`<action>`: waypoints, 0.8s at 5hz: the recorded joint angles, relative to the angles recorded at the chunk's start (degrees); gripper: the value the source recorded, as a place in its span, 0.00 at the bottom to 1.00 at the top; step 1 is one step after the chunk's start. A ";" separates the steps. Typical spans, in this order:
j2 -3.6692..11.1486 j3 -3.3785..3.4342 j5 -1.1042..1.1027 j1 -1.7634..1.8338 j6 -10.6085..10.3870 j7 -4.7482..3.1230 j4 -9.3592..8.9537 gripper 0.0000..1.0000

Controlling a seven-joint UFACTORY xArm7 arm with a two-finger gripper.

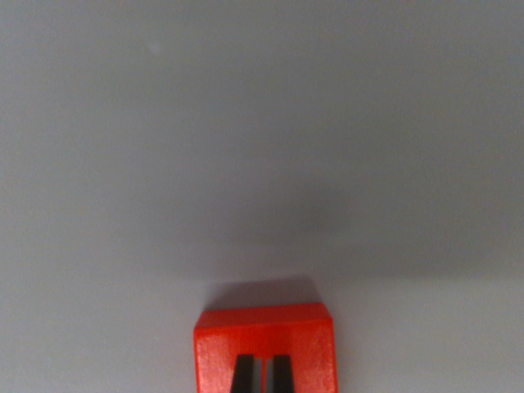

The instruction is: Reach red block

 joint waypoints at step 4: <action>0.10 -0.07 -0.07 -0.08 -1.57 0.02 -1.44 0.00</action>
